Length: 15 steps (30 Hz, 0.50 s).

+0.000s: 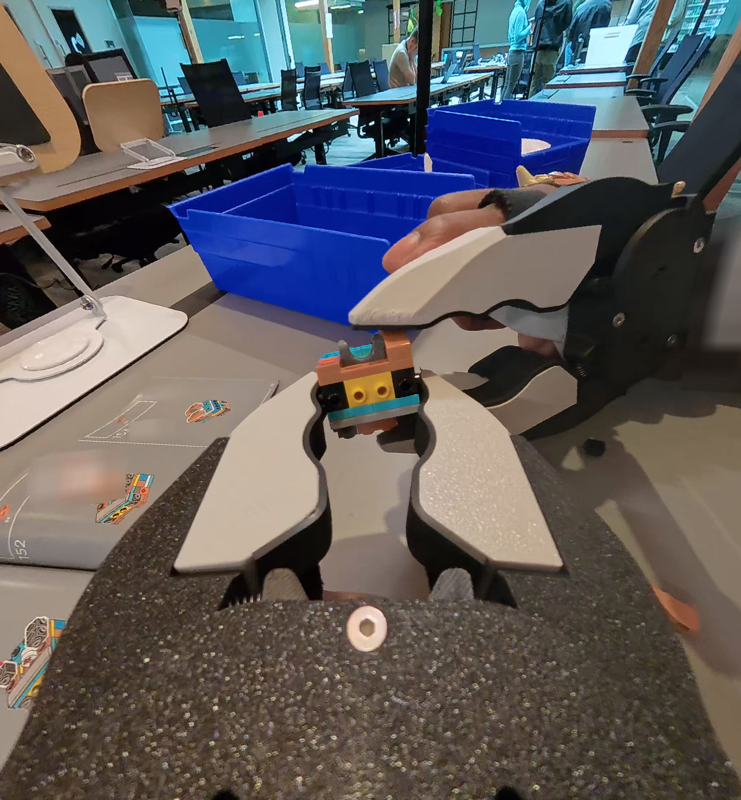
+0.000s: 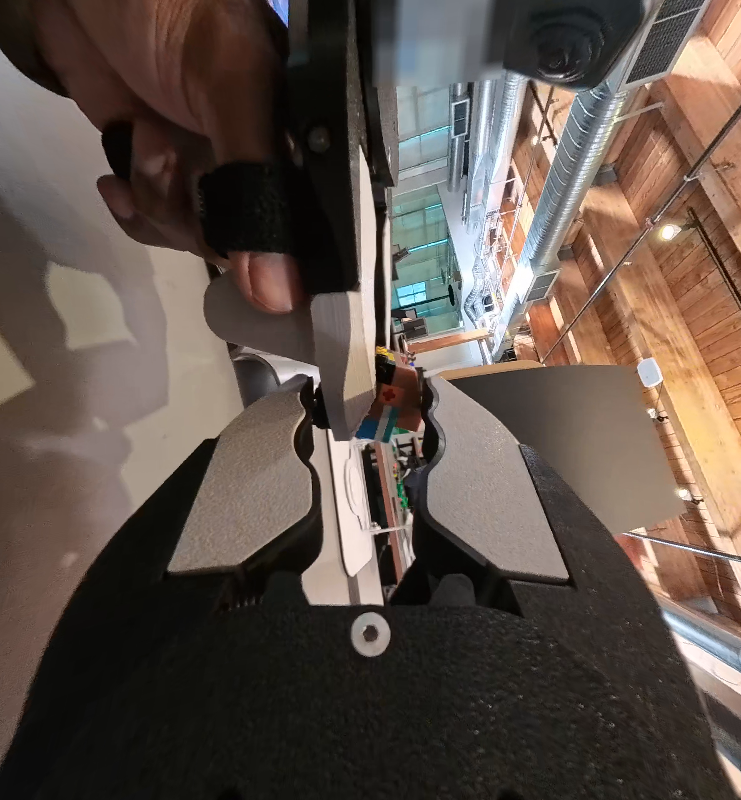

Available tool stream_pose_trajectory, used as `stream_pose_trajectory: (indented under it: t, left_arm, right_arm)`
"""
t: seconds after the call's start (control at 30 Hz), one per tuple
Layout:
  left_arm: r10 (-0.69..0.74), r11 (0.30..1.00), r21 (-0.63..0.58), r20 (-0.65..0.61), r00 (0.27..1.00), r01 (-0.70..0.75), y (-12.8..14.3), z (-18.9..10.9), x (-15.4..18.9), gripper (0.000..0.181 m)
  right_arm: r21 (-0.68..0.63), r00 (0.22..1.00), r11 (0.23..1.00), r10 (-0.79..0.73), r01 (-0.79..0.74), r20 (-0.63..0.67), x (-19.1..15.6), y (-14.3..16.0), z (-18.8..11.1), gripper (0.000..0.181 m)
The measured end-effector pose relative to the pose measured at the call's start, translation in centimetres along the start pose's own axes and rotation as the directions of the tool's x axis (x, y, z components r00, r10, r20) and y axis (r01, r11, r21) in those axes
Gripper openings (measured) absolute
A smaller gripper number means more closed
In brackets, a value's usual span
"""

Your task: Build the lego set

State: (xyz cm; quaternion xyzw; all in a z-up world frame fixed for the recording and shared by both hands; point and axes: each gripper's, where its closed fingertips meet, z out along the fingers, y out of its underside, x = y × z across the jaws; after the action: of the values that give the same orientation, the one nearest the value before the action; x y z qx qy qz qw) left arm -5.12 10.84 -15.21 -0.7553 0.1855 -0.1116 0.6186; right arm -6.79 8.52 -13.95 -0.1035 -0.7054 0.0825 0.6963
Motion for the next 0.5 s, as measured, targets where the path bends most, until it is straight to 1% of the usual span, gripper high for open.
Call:
stream_pose_trajectory:
  t: [0.1, 0.2, 0.33, 0.4, 0.5]
  left_arm:
    - [-0.016, 1.000, -0.017, -0.006, 1.000, 0.016, 0.3, 0.1, 0.0, 0.039]
    - [-0.023, 1.000, -0.020, -0.001, 1.000, 0.023, 0.7, 0.2, -0.2, 0.039]
    - [-0.054, 0.998, 0.040, -0.023, 0.998, 0.055, 0.7, 0.4, -0.5, 0.039]
    - [-0.104, 0.991, 0.084, -0.040, 0.994, 0.107, 0.7, 0.4, -0.8, 0.039]
    - [-0.135, 0.978, 0.148, -0.089, 0.987, 0.147, 0.4, 0.3, -0.8, 0.039]
  right_arm:
    - [0.000, 0.999, 1.000, 0.022, -0.022, 0.023, -0.3, 0.1, 0.0, 0.046]
    - [-0.017, 0.999, 1.000, 0.013, -0.012, 0.040, -0.6, 0.3, 0.2, 0.046]
    - [-0.053, 0.999, 0.998, 0.034, -0.032, 0.041, -0.6, 0.7, 0.5, 0.048]
    - [-0.068, 0.998, 0.997, 0.051, -0.048, 0.039, -0.5, 0.9, 0.5, 0.050]
    - [-0.073, 0.992, 0.991, 0.113, -0.109, 0.048, 0.1, 1.3, 0.0, 0.055]
